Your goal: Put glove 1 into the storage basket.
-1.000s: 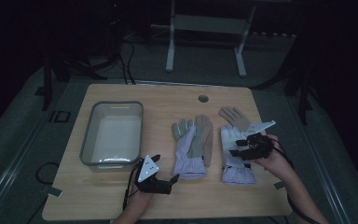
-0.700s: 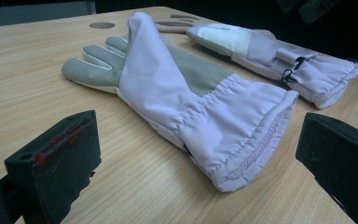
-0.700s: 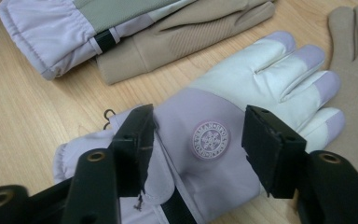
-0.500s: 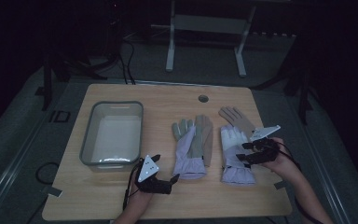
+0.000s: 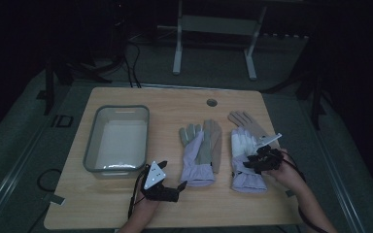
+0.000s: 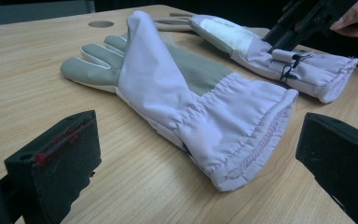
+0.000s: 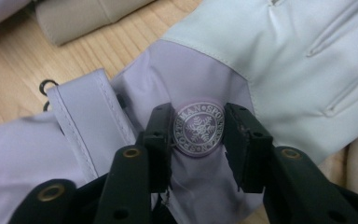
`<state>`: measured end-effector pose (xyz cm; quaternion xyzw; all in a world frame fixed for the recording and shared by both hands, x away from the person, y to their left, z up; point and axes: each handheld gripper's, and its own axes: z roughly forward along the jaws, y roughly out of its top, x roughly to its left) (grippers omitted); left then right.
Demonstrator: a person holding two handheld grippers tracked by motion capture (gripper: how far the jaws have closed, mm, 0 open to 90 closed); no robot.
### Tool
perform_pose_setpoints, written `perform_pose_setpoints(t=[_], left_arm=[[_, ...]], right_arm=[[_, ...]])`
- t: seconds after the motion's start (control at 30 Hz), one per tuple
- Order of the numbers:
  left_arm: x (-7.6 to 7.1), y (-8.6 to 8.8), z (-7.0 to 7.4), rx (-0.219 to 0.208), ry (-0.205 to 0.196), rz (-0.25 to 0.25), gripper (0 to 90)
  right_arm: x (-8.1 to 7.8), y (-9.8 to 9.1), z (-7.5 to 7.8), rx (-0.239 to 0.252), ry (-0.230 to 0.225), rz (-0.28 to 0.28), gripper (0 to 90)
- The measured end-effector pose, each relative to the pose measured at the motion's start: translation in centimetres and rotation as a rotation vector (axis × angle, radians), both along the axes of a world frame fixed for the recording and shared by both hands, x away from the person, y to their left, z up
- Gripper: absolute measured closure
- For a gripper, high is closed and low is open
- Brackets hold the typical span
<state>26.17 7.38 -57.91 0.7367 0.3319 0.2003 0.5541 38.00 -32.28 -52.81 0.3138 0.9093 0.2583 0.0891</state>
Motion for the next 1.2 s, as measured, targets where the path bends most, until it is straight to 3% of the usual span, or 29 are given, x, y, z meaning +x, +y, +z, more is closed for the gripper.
perform_pose_setpoints(t=[0.1,0.23,0.37,0.57,0.6,0.7,0.9,1.0,1.03,1.2], left_arm=[[0.0,0.0,0.0,0.000,0.001,0.001,0.0],[0.0,0.0,0.0,-0.003,0.003,0.001,0.0],[0.0,0.0,0.0,0.001,0.000,0.001,0.0],[0.0,0.0,0.0,-0.001,0.002,0.002,0.0],[0.0,0.0,0.0,-0.002,0.003,0.002,0.0],[0.0,0.1,0.0,-0.004,0.004,0.000,0.0],[0.0,0.1,0.0,-0.004,-0.004,-0.006,0.0],[0.0,0.1,0.0,-0.010,-0.005,-0.009,0.0],[0.0,0.2,0.0,-0.012,-0.005,-0.010,0.0],[0.1,0.5,0.0,-0.033,0.004,-0.014,0.0]], right_arm=[[-0.6,-0.1,0.4,0.026,-0.024,-0.024,72.6],[-1.3,-0.3,1.3,0.063,-0.024,-0.027,75.8],[-2.3,-0.6,3.5,0.132,-0.038,-0.022,77.1],[-3.0,-0.1,6.8,0.167,-0.097,-0.032,77.2],[-3.1,0.4,8.1,0.177,-0.111,-0.025,77.2],[-3.1,1.5,9.7,0.173,-0.143,-0.023,77.3],[-2.6,4.0,11.8,0.150,-0.178,0.006,77.4],[-2.4,6.4,13.0,0.162,-0.176,0.039,77.5],[-2.4,6.4,13.0,0.162,-0.176,0.039,77.5],[-2.2,9.9,13.3,0.140,-0.173,0.082,77.4]])
